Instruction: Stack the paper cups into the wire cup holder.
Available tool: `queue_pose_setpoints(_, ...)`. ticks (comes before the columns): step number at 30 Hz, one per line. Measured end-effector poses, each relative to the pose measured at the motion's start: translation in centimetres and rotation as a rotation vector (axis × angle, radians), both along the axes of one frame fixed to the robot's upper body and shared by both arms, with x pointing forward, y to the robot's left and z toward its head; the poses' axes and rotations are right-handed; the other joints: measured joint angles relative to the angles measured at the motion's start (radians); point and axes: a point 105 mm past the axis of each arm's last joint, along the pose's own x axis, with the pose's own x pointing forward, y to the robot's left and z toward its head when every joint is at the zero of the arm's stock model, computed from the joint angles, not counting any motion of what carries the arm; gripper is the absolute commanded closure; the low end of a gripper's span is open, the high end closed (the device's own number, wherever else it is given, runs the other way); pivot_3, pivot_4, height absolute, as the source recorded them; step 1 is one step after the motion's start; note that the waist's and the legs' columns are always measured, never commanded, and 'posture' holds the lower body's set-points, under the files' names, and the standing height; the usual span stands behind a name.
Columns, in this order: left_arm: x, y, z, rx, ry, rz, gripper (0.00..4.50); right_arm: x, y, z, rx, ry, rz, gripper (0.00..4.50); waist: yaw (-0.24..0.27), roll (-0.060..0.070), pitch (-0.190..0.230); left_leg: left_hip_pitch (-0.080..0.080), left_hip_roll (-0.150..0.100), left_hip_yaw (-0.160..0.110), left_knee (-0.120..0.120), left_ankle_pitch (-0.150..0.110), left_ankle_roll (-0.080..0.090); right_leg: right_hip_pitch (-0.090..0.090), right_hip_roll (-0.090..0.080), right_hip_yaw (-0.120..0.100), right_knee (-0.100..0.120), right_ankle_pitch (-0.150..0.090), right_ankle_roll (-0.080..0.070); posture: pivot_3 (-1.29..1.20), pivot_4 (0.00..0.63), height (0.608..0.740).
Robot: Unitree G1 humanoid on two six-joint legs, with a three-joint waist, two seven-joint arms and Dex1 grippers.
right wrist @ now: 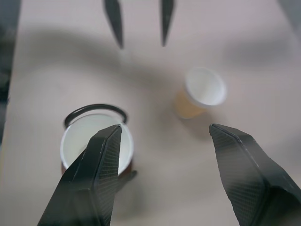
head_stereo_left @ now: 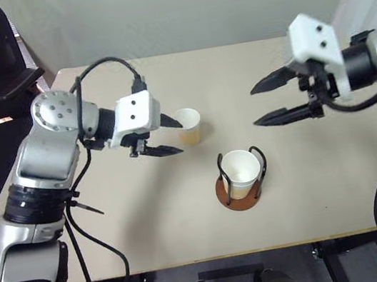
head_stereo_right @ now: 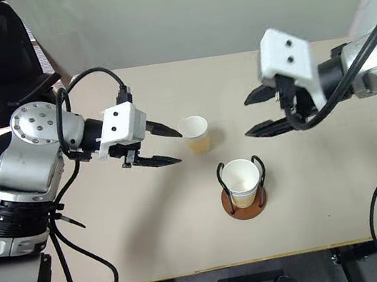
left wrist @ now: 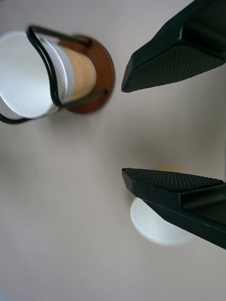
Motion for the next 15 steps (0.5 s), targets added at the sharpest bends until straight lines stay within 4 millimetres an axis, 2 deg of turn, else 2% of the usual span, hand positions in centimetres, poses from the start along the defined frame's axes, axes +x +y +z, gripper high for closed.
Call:
queue_pose_setpoints(4,0.6,-0.4,-0.7,0.099,-0.084,-0.001,1.74,-0.4,-1.1,-0.1,0.043,0.058,-0.036,1.45,0.001,0.0,0.0,0.0,0.0,0.0,0.0,0.0,0.0,0.0,0.0,0.0,0.0,0.0,0.0,0.0,0.15,0.74)
queue_pose_setpoints(11,4.7,-1.0,-1.5,0.252,-0.306,0.139,1.74,-1.2,-3.2,-0.5,0.058,0.123,-0.1,1.45,0.003,0.0,0.0,0.0,0.0,0.0,0.001,0.0,0.0,0.0,-0.001,0.0,0.001,0.0,0.0,0.0,0.15,0.74)
queue_pose_setpoints(15,5.9,-1.6,-2.4,0.284,-0.345,0.178,1.74,-1.4,-3.4,-0.5,0.056,0.136,-0.103,1.45,0.003,0.0,0.0,0.0,0.0,0.0,0.0,0.0,0.0,-0.001,0.0,0.0,0.001,0.0,0.0,0.0,0.15,0.74)
